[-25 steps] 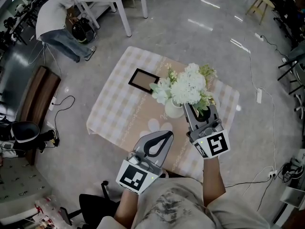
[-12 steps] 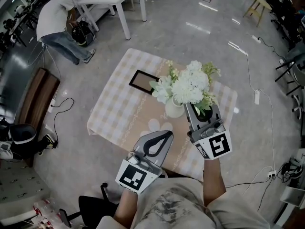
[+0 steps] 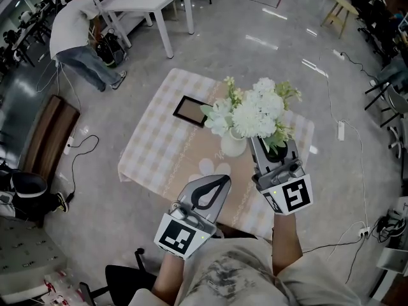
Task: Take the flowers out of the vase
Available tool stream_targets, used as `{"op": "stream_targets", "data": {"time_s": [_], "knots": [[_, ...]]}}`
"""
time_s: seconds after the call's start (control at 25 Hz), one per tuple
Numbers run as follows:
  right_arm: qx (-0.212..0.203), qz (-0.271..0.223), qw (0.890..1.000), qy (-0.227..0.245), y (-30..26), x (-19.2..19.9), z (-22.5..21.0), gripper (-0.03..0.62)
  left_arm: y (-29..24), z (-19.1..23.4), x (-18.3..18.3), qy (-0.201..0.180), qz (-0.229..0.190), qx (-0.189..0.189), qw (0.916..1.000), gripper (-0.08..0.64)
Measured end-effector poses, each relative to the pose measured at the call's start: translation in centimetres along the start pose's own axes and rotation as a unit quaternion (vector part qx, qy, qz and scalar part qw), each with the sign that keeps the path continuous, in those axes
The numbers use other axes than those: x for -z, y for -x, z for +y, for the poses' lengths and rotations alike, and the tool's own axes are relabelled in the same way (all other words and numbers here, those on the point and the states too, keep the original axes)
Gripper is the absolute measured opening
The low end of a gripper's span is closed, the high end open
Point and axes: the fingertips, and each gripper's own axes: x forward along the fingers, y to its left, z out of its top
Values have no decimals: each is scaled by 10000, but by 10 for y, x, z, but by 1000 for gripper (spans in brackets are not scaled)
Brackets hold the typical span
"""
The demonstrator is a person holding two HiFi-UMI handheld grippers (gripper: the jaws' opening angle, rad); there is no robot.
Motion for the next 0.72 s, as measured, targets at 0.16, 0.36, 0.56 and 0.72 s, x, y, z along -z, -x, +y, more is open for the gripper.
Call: {"op": "stream_targets", "data": {"time_s": [0.16,0.36,0.56,0.72], "knots": [[57,-89,9999,62,4,-11,2,80,6,-5,-2,-20,-20,17,10000,8],[83,-199,9997,114,7,-19,5,80,11,-7,0,-53,-43,28,10000,8],[104,-281,9994,162,8,-29,8,80,15,-9,-3,-79,-72,39,9999,8],[114,-345,9991,212,9,-36,10,80,19,-10,-4,-73,-90,32,9999,8]]}}
